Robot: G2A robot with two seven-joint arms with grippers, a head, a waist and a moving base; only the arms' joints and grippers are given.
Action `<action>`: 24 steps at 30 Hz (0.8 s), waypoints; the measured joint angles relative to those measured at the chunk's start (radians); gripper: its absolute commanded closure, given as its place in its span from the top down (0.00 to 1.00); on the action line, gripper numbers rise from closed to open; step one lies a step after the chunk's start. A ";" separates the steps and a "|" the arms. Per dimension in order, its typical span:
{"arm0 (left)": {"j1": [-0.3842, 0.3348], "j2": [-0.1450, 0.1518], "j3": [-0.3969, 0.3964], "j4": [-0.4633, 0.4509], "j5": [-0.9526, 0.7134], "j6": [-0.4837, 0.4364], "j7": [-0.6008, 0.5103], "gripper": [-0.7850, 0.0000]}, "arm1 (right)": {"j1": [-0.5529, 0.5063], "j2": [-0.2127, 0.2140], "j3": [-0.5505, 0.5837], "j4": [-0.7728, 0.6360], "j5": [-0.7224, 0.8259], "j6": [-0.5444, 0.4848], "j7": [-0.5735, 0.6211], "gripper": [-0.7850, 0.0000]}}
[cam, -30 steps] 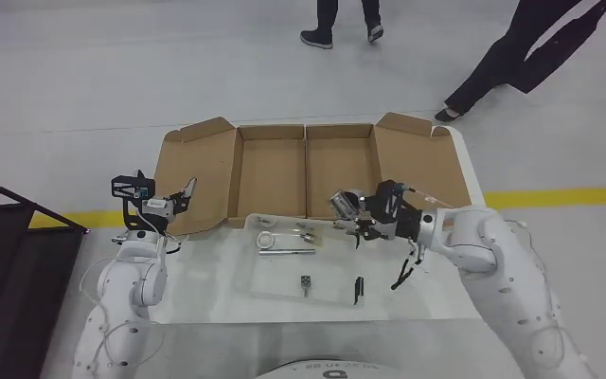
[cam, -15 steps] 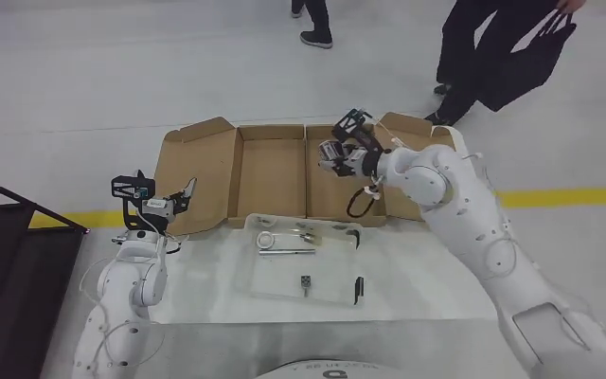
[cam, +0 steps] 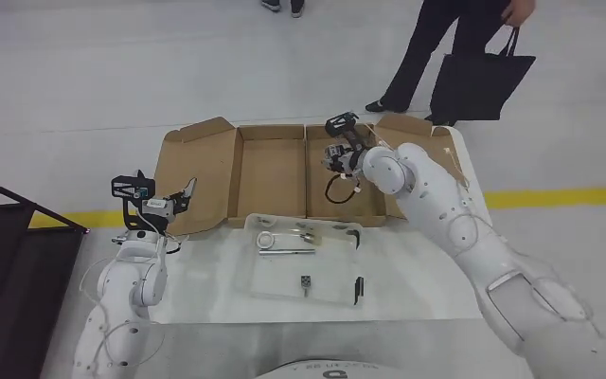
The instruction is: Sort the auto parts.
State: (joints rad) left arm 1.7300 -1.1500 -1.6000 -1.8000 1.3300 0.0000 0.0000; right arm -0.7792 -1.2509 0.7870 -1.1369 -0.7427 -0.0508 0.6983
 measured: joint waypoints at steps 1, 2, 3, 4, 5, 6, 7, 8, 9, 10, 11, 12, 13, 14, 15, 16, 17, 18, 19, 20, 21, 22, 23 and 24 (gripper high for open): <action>0.000 0.000 0.000 0.000 0.000 0.000 0.000 1.00 | 0.005 -0.003 -0.002 0.007 0.001 0.004 -0.001 0.00; 0.000 0.000 0.000 0.000 0.000 0.000 0.000 1.00 | 0.011 -0.007 -0.005 0.014 0.001 0.010 0.001 0.00; 0.000 0.000 0.000 0.000 0.000 0.000 0.000 1.00 | 0.014 -0.009 -0.007 0.017 -0.001 0.016 0.004 0.00; 0.000 0.000 0.000 0.000 0.000 0.000 0.000 1.00 | 0.016 -0.011 -0.008 0.019 -0.004 0.022 0.007 0.00; 0.000 0.000 0.000 0.000 0.000 0.000 0.000 1.00 | 0.018 -0.014 -0.009 0.021 -0.006 0.032 0.010 0.00; 0.000 0.000 0.000 0.000 0.000 0.000 0.000 1.00 | 0.019 -0.015 -0.010 0.022 -0.009 0.040 0.012 0.00; 0.000 0.000 0.000 0.000 0.000 0.000 0.000 1.00 | 0.019 -0.018 -0.011 0.024 -0.014 0.053 0.016 0.00; 0.000 0.000 0.000 0.000 0.000 0.000 0.000 1.00 | 0.020 -0.019 -0.011 0.026 -0.015 0.063 0.018 0.00; 0.000 0.000 0.000 0.000 0.000 0.000 0.000 1.00 | 0.021 -0.021 -0.010 0.030 -0.016 0.076 0.020 0.00; 0.000 0.000 0.000 0.000 0.000 0.000 0.000 1.00 | 0.022 -0.023 -0.009 0.034 -0.016 0.091 0.021 0.00; 0.000 0.000 0.000 0.000 0.000 0.000 0.000 1.00 | 0.024 -0.026 -0.008 0.037 -0.013 0.105 0.025 0.00; 0.000 0.000 0.000 0.000 0.000 0.000 0.000 1.00 | 0.025 -0.028 -0.007 0.040 -0.008 0.111 0.028 0.00; 0.000 0.000 0.000 0.000 0.000 0.000 0.000 1.00 | 0.027 -0.030 -0.006 0.043 -0.008 0.119 0.030 0.00; 0.000 0.000 0.000 0.000 0.000 0.000 0.000 1.00 | 0.029 -0.032 -0.006 0.045 -0.012 0.127 0.032 0.00; 0.000 0.000 0.000 0.000 0.000 0.000 0.000 1.00 | 0.030 -0.033 -0.007 0.046 -0.014 0.132 0.034 0.00; 0.000 0.000 0.000 0.000 0.000 0.000 0.000 1.00 | 0.031 -0.035 -0.007 0.048 -0.016 0.136 0.039 0.00; 0.000 0.000 0.000 0.000 0.000 0.000 0.000 1.00 | 0.034 -0.036 -0.007 0.053 -0.017 0.141 0.052 0.00; 0.000 0.000 0.000 0.000 0.000 0.000 0.000 1.00 | 0.037 -0.038 -0.008 0.057 -0.020 0.146 0.064 0.00; 0.000 0.000 0.000 0.000 0.000 0.000 0.000 1.00 | 0.040 -0.039 -0.010 0.062 -0.024 0.152 0.078 0.00; 0.000 0.000 0.000 0.000 0.000 0.000 0.000 1.00 | 0.044 -0.041 -0.014 0.068 -0.031 0.160 0.095 0.00; 0.000 0.000 0.000 0.000 0.000 0.000 0.000 1.00 | 0.046 -0.043 -0.017 0.071 -0.037 0.167 0.107 0.00; 0.000 0.000 0.000 0.000 0.000 0.000 0.000 1.00 | 0.047 -0.044 -0.021 0.073 -0.046 0.175 0.117 0.00; 0.000 0.000 0.000 0.000 0.000 0.000 0.000 1.00 | 0.045 -0.046 -0.027 0.071 -0.061 0.188 0.127 0.00; 0.000 0.000 0.000 0.000 0.000 0.000 0.000 1.00 | 0.040 -0.047 -0.031 0.065 -0.073 0.196 0.132 0.00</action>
State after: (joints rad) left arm 1.7300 -1.1500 -1.6000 -1.8000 1.3300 0.0000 0.0000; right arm -0.7392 -1.2975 0.7556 -1.0715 -0.8157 0.1457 0.8301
